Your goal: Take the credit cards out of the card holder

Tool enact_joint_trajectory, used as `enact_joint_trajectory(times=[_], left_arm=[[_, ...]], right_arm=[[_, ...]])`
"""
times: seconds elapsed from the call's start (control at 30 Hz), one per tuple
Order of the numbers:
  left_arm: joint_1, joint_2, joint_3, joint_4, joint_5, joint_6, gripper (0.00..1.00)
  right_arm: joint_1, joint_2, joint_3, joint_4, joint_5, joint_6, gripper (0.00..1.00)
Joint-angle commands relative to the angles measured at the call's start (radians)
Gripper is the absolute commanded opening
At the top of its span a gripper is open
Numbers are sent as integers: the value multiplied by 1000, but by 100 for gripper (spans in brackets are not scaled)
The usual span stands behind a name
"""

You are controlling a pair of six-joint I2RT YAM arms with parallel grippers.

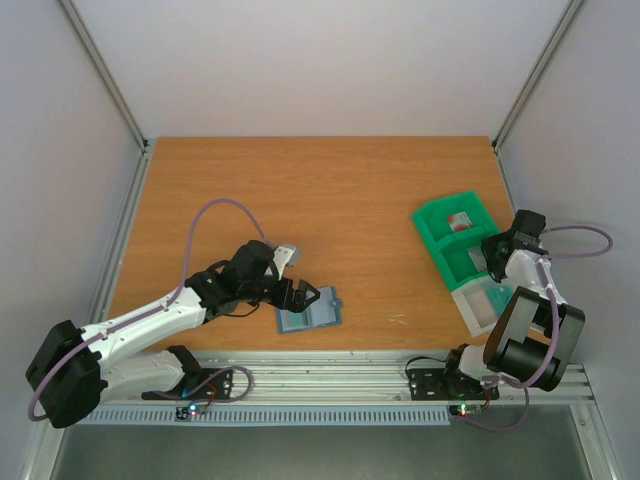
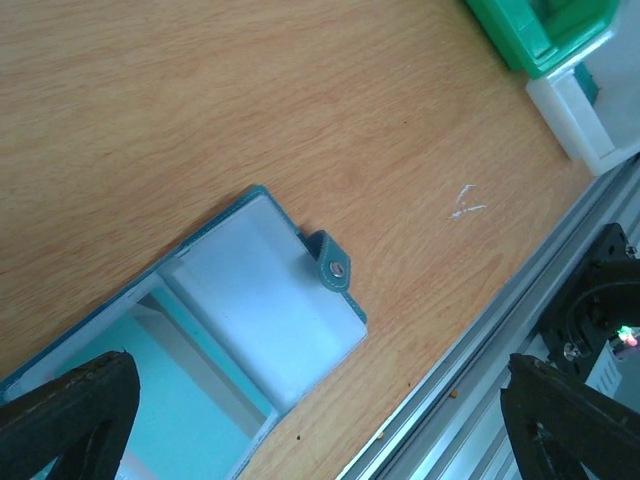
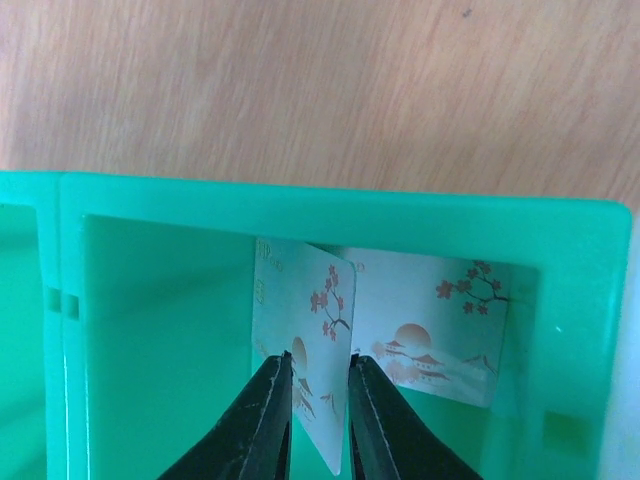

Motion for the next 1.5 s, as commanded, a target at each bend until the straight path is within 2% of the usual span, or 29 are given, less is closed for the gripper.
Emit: enact_joint_trajectory(times=[0.0,0.23,0.57,0.73,0.87,1.17,1.37,1.47], left_arm=[[4,14,-1,-31,-57,-46,99],[7,29,6,-51,-51,-139,96],[27,17,-35,36,19,-269,91],[47,31,-49,76,43,-316,85],[63,56,-62,89,35,-366,80],[119,91,-125,132,45,-416,74],[142,42,-140,56,-26,-411,71],[156,27,-165,90,8,-433,68]], right_arm=[[-7,-41,24,-59,21,46,18],[-6,-55,91,-203,4,86,23],[61,-171,92,-235,-164,47,33],[142,-222,61,-206,-297,-5,35],[234,-249,-8,-133,-409,-16,36],[493,-281,-54,-86,-482,-26,36],[683,-263,-92,-6,-471,-1,34],[771,-214,-94,21,-463,5,34]])
